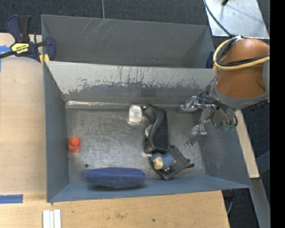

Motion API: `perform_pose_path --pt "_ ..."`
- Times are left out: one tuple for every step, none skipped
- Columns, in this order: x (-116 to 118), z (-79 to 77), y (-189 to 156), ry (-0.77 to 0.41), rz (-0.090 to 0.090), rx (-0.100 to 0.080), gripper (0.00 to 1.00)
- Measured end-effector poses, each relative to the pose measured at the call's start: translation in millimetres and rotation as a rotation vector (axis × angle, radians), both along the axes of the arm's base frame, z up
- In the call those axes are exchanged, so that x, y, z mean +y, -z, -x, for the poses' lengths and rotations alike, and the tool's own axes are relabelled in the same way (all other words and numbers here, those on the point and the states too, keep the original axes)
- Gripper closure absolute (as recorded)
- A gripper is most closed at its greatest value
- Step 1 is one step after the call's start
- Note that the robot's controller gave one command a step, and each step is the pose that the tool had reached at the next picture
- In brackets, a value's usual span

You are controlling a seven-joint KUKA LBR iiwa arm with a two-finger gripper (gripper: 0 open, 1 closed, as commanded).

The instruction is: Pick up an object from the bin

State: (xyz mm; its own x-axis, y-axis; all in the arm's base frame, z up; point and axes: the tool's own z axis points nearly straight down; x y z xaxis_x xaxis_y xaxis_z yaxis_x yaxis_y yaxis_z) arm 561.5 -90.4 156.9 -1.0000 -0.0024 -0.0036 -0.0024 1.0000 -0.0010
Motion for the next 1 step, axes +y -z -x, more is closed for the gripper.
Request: perform_pose_path --pt "53.9 -22.6 28.9 -0.116 0.0 -0.003 0.0"
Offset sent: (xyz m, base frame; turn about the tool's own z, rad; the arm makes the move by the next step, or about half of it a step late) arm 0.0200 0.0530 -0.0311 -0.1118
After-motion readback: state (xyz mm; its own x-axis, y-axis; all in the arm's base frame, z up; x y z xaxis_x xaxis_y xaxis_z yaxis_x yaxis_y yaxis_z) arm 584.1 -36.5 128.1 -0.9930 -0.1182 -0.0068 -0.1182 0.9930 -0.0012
